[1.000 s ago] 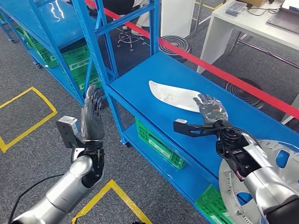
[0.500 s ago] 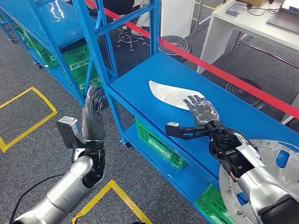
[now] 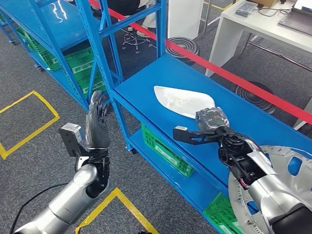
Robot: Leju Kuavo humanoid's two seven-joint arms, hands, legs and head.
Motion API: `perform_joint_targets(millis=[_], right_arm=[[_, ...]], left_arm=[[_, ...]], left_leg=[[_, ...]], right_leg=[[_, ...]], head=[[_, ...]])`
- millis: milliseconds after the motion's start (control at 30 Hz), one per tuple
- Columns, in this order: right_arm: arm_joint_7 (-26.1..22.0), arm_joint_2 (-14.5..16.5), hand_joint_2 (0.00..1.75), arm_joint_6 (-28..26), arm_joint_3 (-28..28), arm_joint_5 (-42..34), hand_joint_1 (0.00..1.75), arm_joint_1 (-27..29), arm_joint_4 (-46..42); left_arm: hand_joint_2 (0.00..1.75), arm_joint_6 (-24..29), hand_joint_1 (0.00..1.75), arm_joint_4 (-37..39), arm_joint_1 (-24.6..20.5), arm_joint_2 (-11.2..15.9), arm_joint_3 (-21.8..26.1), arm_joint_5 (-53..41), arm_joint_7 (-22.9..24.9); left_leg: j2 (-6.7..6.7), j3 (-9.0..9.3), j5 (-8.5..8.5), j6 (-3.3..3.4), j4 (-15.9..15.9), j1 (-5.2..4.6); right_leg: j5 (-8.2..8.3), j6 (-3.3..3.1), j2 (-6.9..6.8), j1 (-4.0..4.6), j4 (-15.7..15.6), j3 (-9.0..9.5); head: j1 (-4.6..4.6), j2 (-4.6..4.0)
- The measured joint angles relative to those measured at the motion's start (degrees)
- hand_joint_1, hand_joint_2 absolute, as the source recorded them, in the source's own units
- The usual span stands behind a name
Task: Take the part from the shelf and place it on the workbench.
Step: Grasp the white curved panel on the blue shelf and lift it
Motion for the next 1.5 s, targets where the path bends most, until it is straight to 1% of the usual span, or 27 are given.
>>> perform_joint_targets(millis=[433,467,567,600,933,1500], right_arm=[[-0.4,0.0,1.75,0.4,-0.6,-2.1,1.75,0.0,0.0],[-0.4,0.0,1.75,0.4,-0.6,-2.1,1.72,0.0,0.0],[-0.3,0.0,1.75,0.4,-0.6,-2.1,0.41,0.0,0.0],[-0.2,0.0,1.75,0.3,-0.6,-2.2,0.00,0.0,0.0],[1.4,-0.2,1.75,-2.3,-0.7,-2.1,0.00,-0.2,-0.1],[2.3,-0.8,1.75,-2.3,-1.0,-1.9,0.00,-1.1,-0.7]], left_arm=[[0.00,0.5,0.00,-1.0,0.9,0.4,0.4,-0.6,0.4],[0.00,0.5,0.00,-1.0,1.0,0.4,0.5,-0.6,0.4],[0.00,0.5,0.00,-1.0,1.1,0.4,0.9,-0.6,0.4],[0.00,0.5,0.00,-1.1,1.1,0.4,1.0,-0.6,0.4],[0.00,0.5,0.00,-1.5,1.1,0.4,1.3,-0.5,0.4],[0.00,0.5,0.00,-1.5,1.1,0.4,1.3,-0.4,0.4]], left_leg=[[0.00,0.00,0.00,0.00,0.0,0.00],[0.00,0.00,0.00,0.00,0.0,0.00],[0.01,0.00,0.00,0.00,0.0,0.00],[0.01,0.00,0.00,0.00,0.0,0.00],[0.01,0.00,0.00,0.00,0.0,0.00],[0.01,0.01,0.00,0.00,0.0,0.00]], right_leg=[[0.00,0.00,0.00,0.00,0.0,0.00],[0.00,0.00,0.00,0.00,0.0,0.00],[0.00,0.00,0.00,0.00,0.0,-0.01],[0.00,0.00,0.00,0.00,0.0,-0.01],[0.00,0.00,0.00,0.00,0.0,0.00],[0.00,0.00,0.00,0.00,0.0,0.00]], head=[[0.00,0.00],[0.00,0.00],[0.00,0.00],[0.00,0.00],[0.00,0.00],[0.00,0.00]])
